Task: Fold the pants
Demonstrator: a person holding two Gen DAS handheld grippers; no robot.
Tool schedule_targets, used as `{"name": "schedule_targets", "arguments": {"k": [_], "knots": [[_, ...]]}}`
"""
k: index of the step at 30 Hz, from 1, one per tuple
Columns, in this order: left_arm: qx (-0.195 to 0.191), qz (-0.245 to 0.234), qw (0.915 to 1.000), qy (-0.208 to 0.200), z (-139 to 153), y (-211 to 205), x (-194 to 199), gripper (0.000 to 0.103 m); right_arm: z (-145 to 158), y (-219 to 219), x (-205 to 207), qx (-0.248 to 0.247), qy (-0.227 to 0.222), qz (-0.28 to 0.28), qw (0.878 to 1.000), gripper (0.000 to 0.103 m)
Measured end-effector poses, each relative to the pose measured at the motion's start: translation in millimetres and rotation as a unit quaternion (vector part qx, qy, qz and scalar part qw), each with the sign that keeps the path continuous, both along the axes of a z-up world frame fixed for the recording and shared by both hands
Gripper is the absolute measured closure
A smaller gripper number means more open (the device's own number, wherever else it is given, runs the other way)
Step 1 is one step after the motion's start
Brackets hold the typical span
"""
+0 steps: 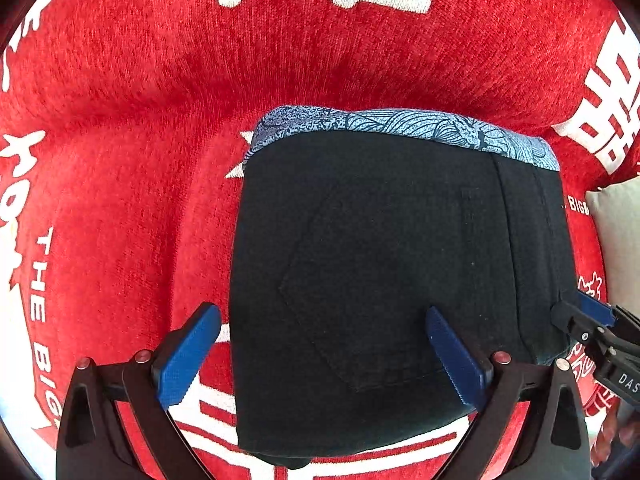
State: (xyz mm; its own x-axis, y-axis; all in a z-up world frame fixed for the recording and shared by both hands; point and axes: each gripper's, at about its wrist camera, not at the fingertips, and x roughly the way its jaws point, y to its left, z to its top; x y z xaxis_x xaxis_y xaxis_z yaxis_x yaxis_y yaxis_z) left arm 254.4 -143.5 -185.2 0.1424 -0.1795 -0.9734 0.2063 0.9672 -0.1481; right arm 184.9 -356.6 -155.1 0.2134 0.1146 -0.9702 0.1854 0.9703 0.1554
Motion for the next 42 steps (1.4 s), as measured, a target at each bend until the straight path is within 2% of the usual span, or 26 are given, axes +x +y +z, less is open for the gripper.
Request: {"name": "schedule_targets", "arguments": {"k": [5,9,17,23,38,42], "knots": [[-0.003,0.006,1.0000,-0.004,-1.3,1.6,-1.5,0.001,-3.7,-1.6,-0.7,-0.001,0.004,-0.007,1.000,0.032],[-0.011,0.009,0.9999,0.004,-4.7,3.9,-1.4,0.001,-10.2,-14.2,-2.2,0.022,0.009,-0.031,0.999,0.026],[-0.011,0.015,0.9994,0.030,-19.0,7.0,4.7,0.000,-6.2,-16.9,-12.6,0.030,0.013,-0.012,0.999,0.026],[-0.037,0.034,0.9974,0.052,-23.5,13.7,7.9,0.000,-0.9,-24.9,-22.4,0.051,0.019,-0.010,0.998,0.025],[-0.038,0.019,0.9978,0.050,-10.7,13.0,6.3,0.001,6.4,-70.4,-25.6,0.084,0.011,-0.054,0.995,0.025],[-0.043,0.000,0.9987,0.028,6.8,13.4,12.0,0.001,10.2,-90.8,-23.3,0.096,0.000,-0.059,0.994,0.025]]}}
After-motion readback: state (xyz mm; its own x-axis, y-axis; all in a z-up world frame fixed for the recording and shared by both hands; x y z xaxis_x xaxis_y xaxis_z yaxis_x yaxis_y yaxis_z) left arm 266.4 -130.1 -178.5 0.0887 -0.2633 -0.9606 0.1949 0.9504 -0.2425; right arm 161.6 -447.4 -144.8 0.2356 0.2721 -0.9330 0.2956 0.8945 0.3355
